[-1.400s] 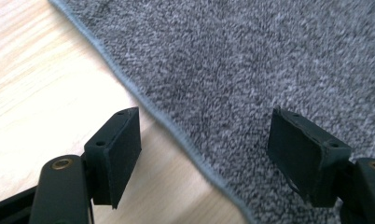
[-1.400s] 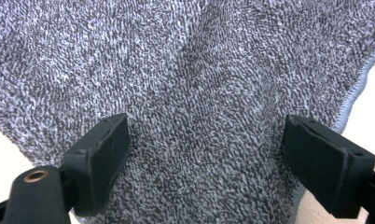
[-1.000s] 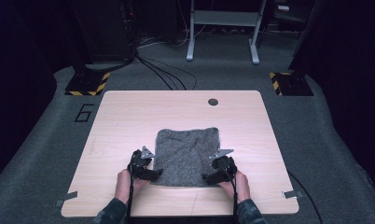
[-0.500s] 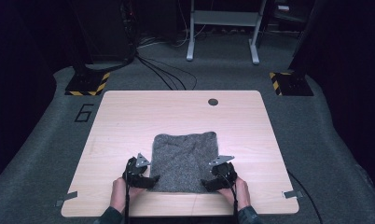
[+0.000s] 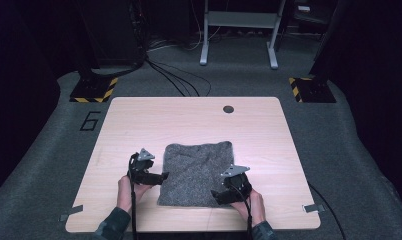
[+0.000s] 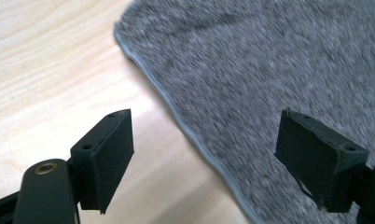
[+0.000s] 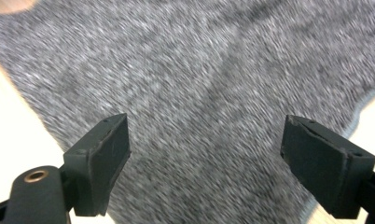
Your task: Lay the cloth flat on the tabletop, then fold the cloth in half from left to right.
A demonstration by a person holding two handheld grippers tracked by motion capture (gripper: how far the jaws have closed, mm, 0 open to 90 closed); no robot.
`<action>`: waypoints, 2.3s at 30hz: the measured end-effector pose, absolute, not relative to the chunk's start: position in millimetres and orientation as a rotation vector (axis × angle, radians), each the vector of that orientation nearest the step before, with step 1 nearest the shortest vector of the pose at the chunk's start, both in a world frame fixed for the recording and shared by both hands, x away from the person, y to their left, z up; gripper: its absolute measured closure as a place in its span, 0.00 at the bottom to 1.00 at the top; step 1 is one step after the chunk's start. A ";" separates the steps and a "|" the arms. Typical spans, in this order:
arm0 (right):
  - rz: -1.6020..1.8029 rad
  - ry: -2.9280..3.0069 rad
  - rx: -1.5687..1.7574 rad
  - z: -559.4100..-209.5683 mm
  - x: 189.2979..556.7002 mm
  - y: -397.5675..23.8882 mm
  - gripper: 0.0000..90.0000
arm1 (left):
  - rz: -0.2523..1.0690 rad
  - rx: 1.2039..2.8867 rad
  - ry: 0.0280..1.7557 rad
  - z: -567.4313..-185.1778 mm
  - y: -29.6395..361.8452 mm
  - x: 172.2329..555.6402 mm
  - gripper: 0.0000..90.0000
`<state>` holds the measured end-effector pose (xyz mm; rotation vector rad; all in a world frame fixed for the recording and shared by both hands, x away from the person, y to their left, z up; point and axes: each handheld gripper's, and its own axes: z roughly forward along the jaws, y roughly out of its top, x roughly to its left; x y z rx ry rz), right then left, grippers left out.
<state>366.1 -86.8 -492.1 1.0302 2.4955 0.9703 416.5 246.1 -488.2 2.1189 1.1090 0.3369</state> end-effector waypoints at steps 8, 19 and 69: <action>1.030 2.517 0.961 -481.1 361.6 -63.7 0.17 | 0.324 2.083 1.137 -486.5 246.6 448.3 0.21; 1.079 2.592 0.873 -477.5 351.7 -22.2 0.18 | 0.288 2.091 1.156 -489.4 238.3 483.1 0.21; 0.972 2.716 0.594 -511.0 335.7 93.1 0.96 | 0.350 2.195 1.124 -508.7 212.3 521.3 0.87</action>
